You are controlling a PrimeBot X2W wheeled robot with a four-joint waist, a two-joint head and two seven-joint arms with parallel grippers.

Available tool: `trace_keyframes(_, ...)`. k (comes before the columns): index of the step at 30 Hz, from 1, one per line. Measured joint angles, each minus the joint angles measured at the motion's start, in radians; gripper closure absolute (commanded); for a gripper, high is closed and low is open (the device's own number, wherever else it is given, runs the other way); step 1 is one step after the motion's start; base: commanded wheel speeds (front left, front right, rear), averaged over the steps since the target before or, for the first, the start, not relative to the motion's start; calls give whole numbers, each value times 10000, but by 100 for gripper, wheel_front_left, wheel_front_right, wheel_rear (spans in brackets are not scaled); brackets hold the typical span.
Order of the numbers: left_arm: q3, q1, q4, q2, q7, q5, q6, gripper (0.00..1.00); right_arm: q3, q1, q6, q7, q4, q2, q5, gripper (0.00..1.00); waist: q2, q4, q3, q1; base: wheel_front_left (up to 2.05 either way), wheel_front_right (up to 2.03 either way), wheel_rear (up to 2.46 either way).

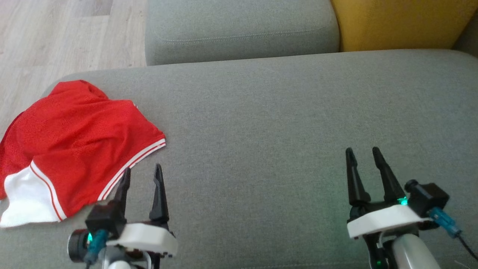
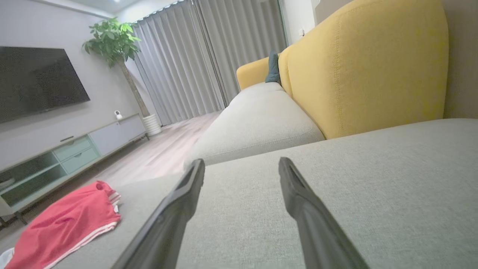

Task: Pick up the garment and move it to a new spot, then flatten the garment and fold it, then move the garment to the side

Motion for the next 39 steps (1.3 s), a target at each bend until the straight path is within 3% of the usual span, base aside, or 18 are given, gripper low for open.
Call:
trace_keyframes(1, 84, 114, 311, -107, -52, 111, -295, 0, -17, -8, 0, -8, 242, 0, -322, 0, 0, -7, -18, 0, 0, 0, 0)
trace_keyframes(8, 474, 184, 1014, -483, -163, 961, -865, 0, -171, -51, 0, -107, 1060, -2, -1237, 0, 0, -26, -52, 0, 0, 0, 0)
trace_keyframes(19, 1089, 179, 1392, -846, -163, 1371, -1423, 0, -297, -267, 0, -107, 1310, -4, -1285, 0, 0, -13, -52, 0, 0, 0, 0)
trace_keyframes(29, 1438, 170, 1469, -941, -163, 1601, -1597, 0, 36, -264, 0, -178, 1327, -8, -1112, 0, 0, 352, -74, 0, 0, 0, 0)
trace_keyframes(39, 1862, 187, 1453, -970, -163, 1820, -1676, 0, 583, -196, 0, -178, 1323, -15, -826, 0, 0, 1611, -210, 0, 0, 0, 0)
